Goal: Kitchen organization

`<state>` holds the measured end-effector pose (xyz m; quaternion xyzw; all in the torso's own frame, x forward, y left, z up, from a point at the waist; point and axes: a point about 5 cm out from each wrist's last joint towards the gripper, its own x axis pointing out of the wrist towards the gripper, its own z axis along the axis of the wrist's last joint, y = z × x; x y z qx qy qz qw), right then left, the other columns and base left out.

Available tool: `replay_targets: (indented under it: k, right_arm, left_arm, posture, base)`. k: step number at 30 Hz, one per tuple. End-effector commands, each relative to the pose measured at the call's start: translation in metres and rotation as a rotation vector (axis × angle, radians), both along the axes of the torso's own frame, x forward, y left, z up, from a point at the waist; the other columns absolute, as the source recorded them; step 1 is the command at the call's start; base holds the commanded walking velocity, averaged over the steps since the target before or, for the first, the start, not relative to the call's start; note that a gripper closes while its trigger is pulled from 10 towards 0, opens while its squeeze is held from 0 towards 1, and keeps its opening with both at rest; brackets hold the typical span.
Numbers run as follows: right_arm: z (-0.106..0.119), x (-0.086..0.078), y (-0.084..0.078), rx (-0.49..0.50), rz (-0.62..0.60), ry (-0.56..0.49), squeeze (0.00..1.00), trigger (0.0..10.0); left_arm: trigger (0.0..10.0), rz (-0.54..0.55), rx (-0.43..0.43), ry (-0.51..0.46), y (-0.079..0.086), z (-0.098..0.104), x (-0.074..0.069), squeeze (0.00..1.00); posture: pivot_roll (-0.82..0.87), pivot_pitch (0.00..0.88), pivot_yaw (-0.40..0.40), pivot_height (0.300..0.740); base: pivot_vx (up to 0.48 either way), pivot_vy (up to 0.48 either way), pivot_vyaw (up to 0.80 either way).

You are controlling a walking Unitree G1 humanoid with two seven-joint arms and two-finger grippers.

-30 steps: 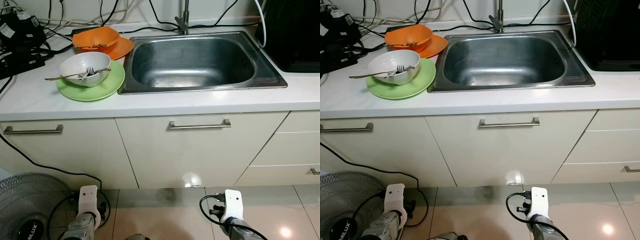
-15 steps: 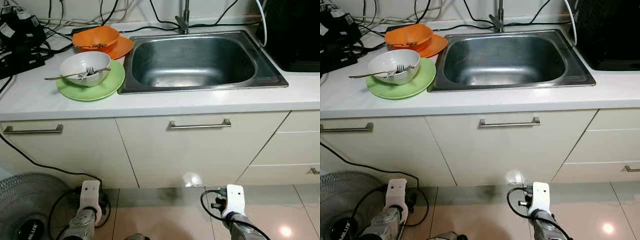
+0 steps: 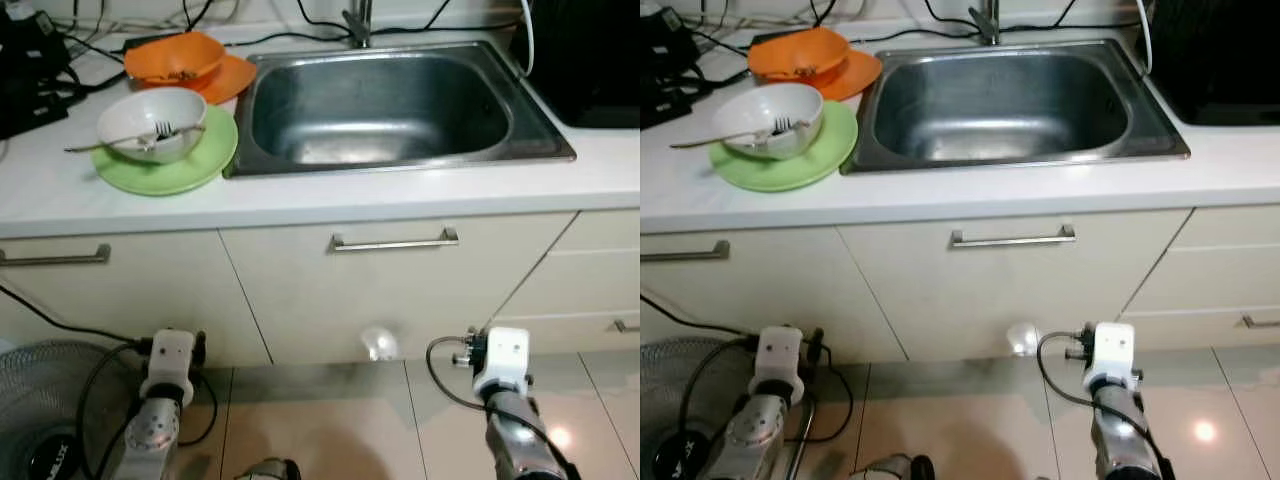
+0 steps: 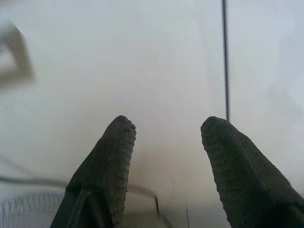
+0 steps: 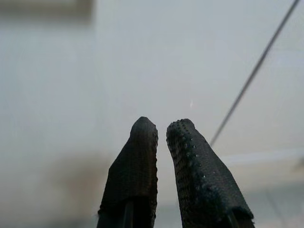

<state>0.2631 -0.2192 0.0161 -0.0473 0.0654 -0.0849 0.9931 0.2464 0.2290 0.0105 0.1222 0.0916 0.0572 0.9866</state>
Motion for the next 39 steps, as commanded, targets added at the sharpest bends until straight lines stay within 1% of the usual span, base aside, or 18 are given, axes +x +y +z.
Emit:
replay_targets:
  k: [1, 4, 6, 8, 9, 11, 12, 14, 15, 18, 20, 24, 26, 28, 30, 34, 35, 39]
  right_arm:
    - [0.006, 0.001, 0.004, 0.008, -0.002, -0.046, 0.00, 10.0]
    - [0.039, 0.013, 0.015, -0.016, 0.022, -0.202, 0.00, 10.0]
    - [0.045, 0.015, 0.017, -0.018, 0.025, -0.231, 0.00, 10.0]
    - [0.069, 0.021, 0.022, -0.051, 0.036, -0.329, 0.00, 10.0]
    - [0.069, 0.021, 0.022, -0.051, 0.036, -0.329, 0.00, 10.0]
    - [0.090, 0.024, 0.025, -0.062, 0.035, -0.403, 0.00, 10.0]
    - [0.090, 0.024, 0.025, -0.062, 0.035, -0.403, 0.00, 10.0]
    - [0.114, 0.025, 0.028, -0.064, 0.026, -0.481, 0.00, 10.0]
    - [0.114, 0.025, 0.028, -0.064, 0.026, -0.481, 0.00, 10.0]
    - [0.136, 0.024, 0.030, -0.075, 0.009, -0.549, 0.00, 10.0]
    - [0.139, 0.023, 0.030, -0.078, 0.005, -0.555, 0.00, 10.0]
    - [0.151, 0.028, 0.036, -0.071, 0.013, -0.576, 0.00, 10.0]
    - [0.156, 0.035, 0.043, -0.054, 0.038, -0.581, 0.00, 10.0]
    - [0.157, 0.038, 0.045, -0.047, 0.046, -0.581, 0.00, 10.0]
    - [0.157, 0.050, 0.051, -0.006, 0.050, -0.551, 0.00, 10.0]
    - [0.158, 0.055, 0.054, 0.010, 0.053, -0.537, 0.00, 10.0]
    - [0.159, 0.063, 0.060, 0.045, 0.066, -0.526, 0.00, 10.0]
    - [0.163, 0.071, 0.069, 0.062, 0.087, -0.522, 0.00, 10.0]
  left_arm:
    - [10.0, 0.037, -0.006, -0.039, 0.007, 0.007, -0.002, 0.00]
    - [10.0, 0.035, 0.003, -0.178, 0.009, 0.036, 0.009, 0.00]
    - [10.0, 0.031, 0.008, -0.204, 0.009, 0.042, 0.010, 0.00]
    - [10.0, 0.026, 0.004, -0.274, 0.007, 0.060, 0.017, 0.00]
    - [10.0, 0.026, 0.004, -0.274, 0.007, 0.060, 0.017, 0.00]
    - [10.0, 0.023, 0.004, -0.325, 0.005, 0.075, 0.020, 0.00]
    - [10.0, 0.023, 0.004, -0.325, 0.005, 0.075, 0.020, 0.00]
    - [10.0, 0.010, 0.017, -0.376, 0.001, 0.091, 0.023, 0.00]
    - [10.0, 0.010, 0.017, -0.376, 0.001, 0.091, 0.023, 0.00]
    - [10.0, -0.004, 0.038, -0.417, -0.003, 0.105, 0.024, 0.00]
    - [10.0, -0.005, 0.041, -0.421, -0.003, 0.107, 0.023, 0.00]
    - [10.0, -0.033, 0.071, -0.472, -0.010, 0.125, 0.031, 0.00]
    - [10.0, -0.091, 0.070, -0.496, -0.019, 0.140, 0.042, 0.00]
    - [10.0, -0.110, 0.077, -0.504, -0.022, 0.144, 0.045, 0.00]
    - [10.0, -0.141, 0.107, -0.527, -0.032, 0.156, 0.054, 0.00]
    - [10.0, -0.152, 0.126, -0.532, -0.035, 0.160, 0.057, 0.00]
    - [10.0, -0.163, 0.156, -0.539, -0.038, 0.164, 0.061, 0.00]
    - [10.0, -0.167, 0.185, -0.557, -0.041, 0.173, 0.069, 0.00]
  posture:
    - [0.11, 0.145, 0.085, 0.740]
    - [0.11, 0.141, 0.084, 0.740]
    - [0.11, 0.141, 0.084, 0.740]
    - [0.11, 0.136, 0.083, 0.740]
    - [0.11, 0.136, 0.083, 0.740]
    - [0.11, 0.128, 0.084, 0.740]
    - [0.11, 0.128, 0.084, 0.740]
    - [0.11, 0.122, 0.085, 0.740]
    - [0.11, 0.122, 0.085, 0.740]
    - [0.10, 0.111, 0.084, 0.740]
    - [0.10, 0.111, 0.084, 0.740]
    - [0.10, 0.092, 0.084, 0.740]
    - [0.11, 0.071, 0.080, 0.740]
    - [0.11, 0.067, 0.081, 0.740]
    - [0.12, 0.039, 0.081, 0.740]
    - [0.12, 0.035, 0.084, 0.740]
    - [0.12, 0.027, 0.087, 0.740]
    - [0.12, 0.022, 0.091, 0.740]
  base:
    - [0.000, 0.000, 0.00]
    - [0.000, 0.000, 0.00]
    - [0.000, 0.000, 0.00]
    - [0.000, 0.000, 0.00]
    - [0.000, 0.000, 0.00]
    - [0.000, 0.000, 0.00]
    - [0.000, 0.000, 0.00]
    - [0.000, 0.000, 0.00]
    - [0.000, 0.000, 0.00]
    - [0.000, 0.000, 0.00]
    - [0.000, 0.000, 0.00]
    - [0.000, 0.000, 0.00]
    - [0.000, 0.000, 0.00]
    - [0.000, 0.000, 0.00]
    - [0.000, 0.000, 0.00]
    - [0.000, 0.000, 0.00]
    - [0.000, 0.000, 0.00]
    - [0.000, 0.000, 0.00]
